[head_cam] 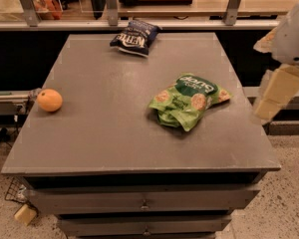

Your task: Move green rice chip bag near orange

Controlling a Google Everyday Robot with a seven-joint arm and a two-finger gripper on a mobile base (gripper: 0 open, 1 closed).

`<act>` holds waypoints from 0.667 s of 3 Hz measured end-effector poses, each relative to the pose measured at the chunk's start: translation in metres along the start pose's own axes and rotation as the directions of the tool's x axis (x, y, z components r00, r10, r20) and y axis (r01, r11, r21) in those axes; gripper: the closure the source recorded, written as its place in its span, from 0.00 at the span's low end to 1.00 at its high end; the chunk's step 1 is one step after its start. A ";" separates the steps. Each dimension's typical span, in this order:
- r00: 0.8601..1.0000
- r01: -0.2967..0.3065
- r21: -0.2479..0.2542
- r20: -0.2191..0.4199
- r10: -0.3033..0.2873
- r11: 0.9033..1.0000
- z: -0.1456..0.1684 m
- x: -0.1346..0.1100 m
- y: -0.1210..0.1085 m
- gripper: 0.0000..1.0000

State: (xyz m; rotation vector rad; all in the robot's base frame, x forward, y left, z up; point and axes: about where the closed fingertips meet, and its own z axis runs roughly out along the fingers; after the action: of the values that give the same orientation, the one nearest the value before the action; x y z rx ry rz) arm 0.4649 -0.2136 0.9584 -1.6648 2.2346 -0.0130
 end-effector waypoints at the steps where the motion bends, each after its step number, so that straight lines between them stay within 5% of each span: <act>1: 0.992 -0.090 -0.028 0.081 0.092 0.996 0.033 -0.017 -0.027 0.00; 2: 0.963 -0.216 -0.065 0.147 0.224 0.974 0.061 -0.031 -0.043 0.00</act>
Offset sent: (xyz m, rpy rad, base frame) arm 0.1002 0.0425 -0.0621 0.3589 0.0779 -0.3024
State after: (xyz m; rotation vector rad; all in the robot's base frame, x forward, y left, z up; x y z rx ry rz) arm 0.5300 -0.1858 0.9187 -1.3799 2.3031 0.2191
